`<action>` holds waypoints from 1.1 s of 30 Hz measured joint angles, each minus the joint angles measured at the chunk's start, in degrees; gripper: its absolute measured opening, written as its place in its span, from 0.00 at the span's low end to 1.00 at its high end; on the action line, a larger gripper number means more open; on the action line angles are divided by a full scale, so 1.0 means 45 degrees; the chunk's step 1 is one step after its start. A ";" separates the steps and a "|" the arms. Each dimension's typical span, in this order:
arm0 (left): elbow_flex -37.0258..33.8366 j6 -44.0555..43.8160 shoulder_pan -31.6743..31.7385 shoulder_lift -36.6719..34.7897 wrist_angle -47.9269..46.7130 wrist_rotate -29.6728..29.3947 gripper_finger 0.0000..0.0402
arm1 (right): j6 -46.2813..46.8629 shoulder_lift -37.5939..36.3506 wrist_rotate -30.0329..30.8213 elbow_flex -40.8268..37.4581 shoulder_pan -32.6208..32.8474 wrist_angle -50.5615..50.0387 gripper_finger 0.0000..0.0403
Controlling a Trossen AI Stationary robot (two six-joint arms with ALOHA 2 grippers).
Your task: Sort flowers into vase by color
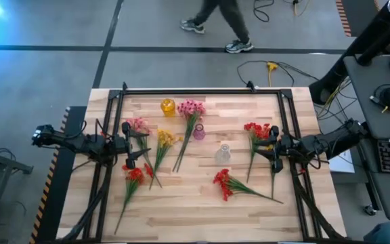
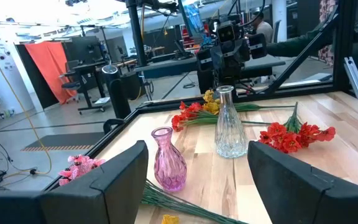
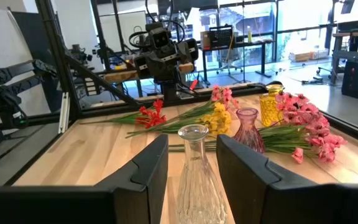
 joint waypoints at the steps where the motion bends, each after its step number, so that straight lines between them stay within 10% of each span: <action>1: 0.0000 0.0000 0.0000 -0.0005 -0.0002 0.0000 0.64 | 0.0000 -0.0004 -0.0001 0.0000 0.0001 0.0000 0.32; 33: 0.0000 0.0000 0.0005 0.0000 0.0002 0.0000 0.64 | 0.0000 -0.0003 0.0001 0.0000 -0.0004 0.0000 0.35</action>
